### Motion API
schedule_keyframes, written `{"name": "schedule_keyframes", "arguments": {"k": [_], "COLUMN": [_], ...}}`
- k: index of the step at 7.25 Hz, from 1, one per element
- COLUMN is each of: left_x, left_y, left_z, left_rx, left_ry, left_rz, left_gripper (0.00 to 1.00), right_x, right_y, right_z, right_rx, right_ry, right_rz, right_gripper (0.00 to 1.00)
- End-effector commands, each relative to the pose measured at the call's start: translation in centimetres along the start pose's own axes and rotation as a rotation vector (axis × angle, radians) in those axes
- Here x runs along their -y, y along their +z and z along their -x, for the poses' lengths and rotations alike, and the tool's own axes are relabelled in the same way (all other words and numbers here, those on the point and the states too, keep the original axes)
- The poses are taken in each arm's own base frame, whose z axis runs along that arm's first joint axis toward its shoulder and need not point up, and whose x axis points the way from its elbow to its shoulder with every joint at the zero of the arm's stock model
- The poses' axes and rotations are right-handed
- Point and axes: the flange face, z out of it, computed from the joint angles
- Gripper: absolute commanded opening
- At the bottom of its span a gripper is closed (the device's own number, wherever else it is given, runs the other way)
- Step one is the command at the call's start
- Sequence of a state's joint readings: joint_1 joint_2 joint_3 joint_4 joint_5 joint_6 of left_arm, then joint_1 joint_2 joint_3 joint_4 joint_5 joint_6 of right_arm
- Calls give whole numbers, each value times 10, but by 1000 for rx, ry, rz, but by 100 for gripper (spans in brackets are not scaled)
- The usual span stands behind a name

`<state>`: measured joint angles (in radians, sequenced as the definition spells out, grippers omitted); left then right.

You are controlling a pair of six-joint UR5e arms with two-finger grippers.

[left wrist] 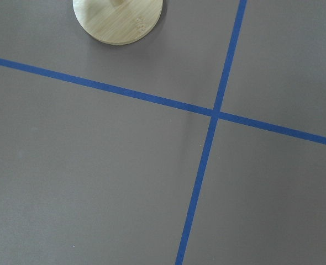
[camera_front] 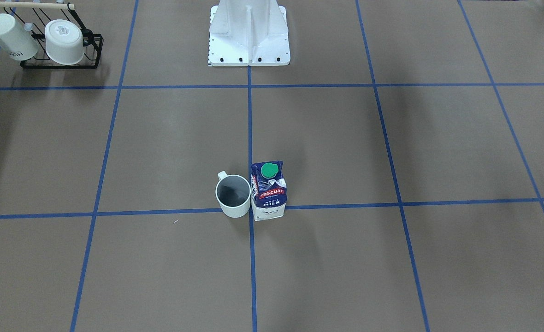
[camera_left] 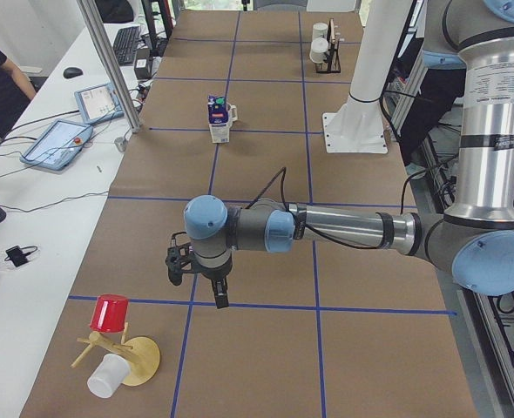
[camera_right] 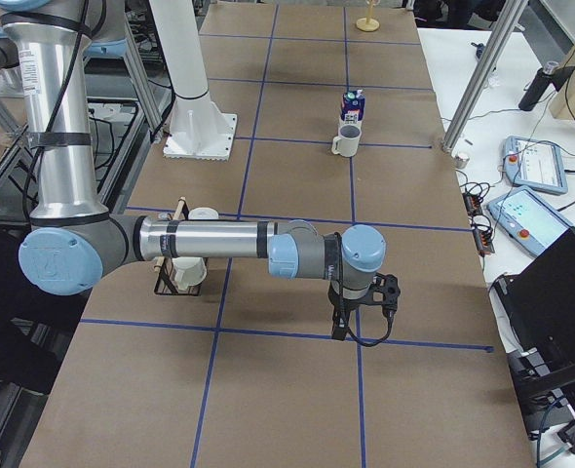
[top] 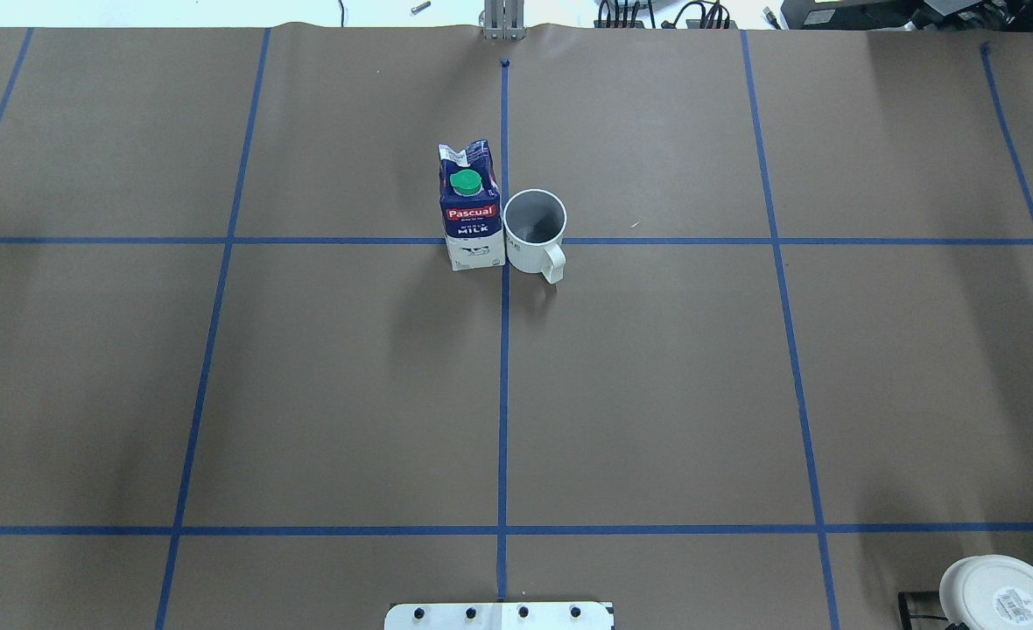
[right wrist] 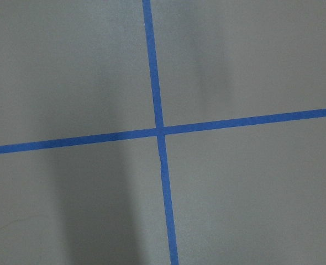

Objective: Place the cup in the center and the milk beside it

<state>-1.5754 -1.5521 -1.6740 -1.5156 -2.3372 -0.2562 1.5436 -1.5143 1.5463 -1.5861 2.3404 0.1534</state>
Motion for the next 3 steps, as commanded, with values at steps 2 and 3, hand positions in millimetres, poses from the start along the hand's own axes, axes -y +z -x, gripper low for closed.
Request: {"name": "schedule_keyframes", "arguments": {"k": [2,3], "left_x": [0,0], "left_y": [1,0], "left_z": [0,0], "left_rx": [-3,-4], "left_ry": [-1,0], "left_rz": [2,1], "left_gripper": [99,99], "right_x": [1,-3], "right_y": [-9,-11], "right_z": [-2,-1], "right_rx": [3,2], "right_ry": [3,1], "right_rz": [-17,-20], "right_gripper": [100,100]}}
